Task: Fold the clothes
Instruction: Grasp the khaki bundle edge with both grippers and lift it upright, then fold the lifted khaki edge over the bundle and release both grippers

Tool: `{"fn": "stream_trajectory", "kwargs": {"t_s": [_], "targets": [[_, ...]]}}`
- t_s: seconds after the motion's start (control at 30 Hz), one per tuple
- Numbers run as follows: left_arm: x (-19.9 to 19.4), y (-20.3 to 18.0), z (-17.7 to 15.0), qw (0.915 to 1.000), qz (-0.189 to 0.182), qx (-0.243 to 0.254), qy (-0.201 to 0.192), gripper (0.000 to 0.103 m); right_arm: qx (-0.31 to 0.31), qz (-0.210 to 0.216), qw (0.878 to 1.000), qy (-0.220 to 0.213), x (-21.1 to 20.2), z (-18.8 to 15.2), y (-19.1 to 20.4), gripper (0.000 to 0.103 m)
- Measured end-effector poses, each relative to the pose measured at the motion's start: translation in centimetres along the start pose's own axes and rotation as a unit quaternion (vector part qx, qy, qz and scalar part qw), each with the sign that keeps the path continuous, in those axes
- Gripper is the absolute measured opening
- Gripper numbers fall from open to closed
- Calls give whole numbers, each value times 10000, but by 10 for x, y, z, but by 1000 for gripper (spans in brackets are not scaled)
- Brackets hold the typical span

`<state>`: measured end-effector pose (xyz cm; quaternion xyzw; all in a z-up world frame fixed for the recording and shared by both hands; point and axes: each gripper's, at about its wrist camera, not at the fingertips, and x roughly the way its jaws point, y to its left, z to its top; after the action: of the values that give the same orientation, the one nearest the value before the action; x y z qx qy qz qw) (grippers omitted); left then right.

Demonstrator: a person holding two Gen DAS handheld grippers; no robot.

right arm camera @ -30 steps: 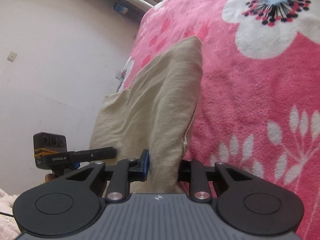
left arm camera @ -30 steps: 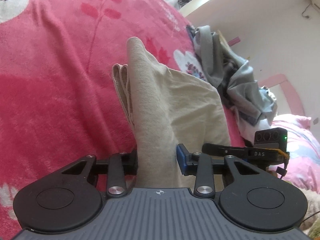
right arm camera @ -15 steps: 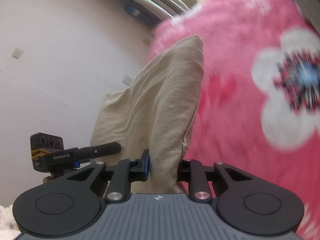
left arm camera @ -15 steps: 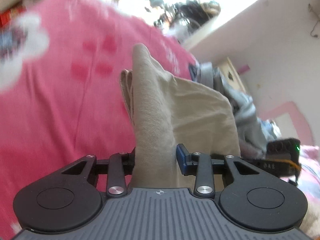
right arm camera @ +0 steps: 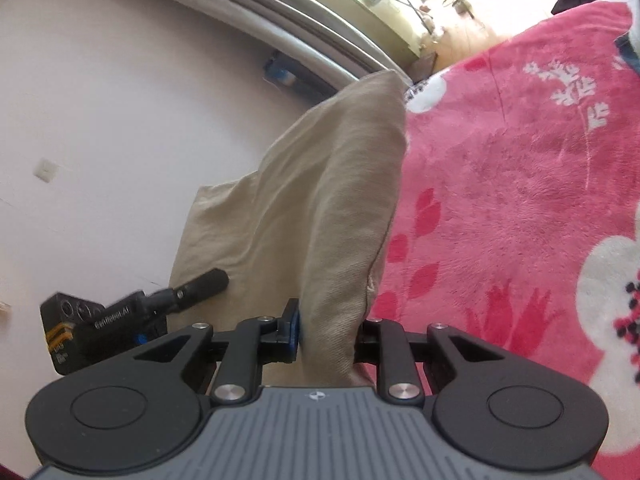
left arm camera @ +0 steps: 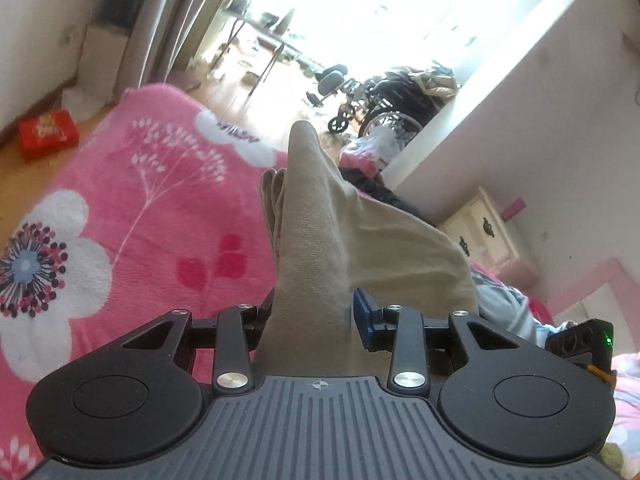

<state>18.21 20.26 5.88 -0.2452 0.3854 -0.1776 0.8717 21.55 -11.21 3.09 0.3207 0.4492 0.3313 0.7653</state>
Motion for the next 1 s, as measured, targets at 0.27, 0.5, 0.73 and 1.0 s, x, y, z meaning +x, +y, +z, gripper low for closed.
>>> {"fn": "stream_trajectory", "kwargs": {"t_s": [0.27,0.5,0.73,1.0], "targets": [[57,125,62,9986,-373,-333,161,35,69,-558,9983,127,123,34,-6,23],[101,187,158,9996,-230,-110,-106,35,-113,-572,9982,-149,236,121,-7,23],[177,223,198,9985,496,-23,238,55,-69,-536,9983,-208,311,179,-47,31],[169,260,180,9927,705,-924,-310,63,994,-719,9887,-859,304,167,-115,56]]}}
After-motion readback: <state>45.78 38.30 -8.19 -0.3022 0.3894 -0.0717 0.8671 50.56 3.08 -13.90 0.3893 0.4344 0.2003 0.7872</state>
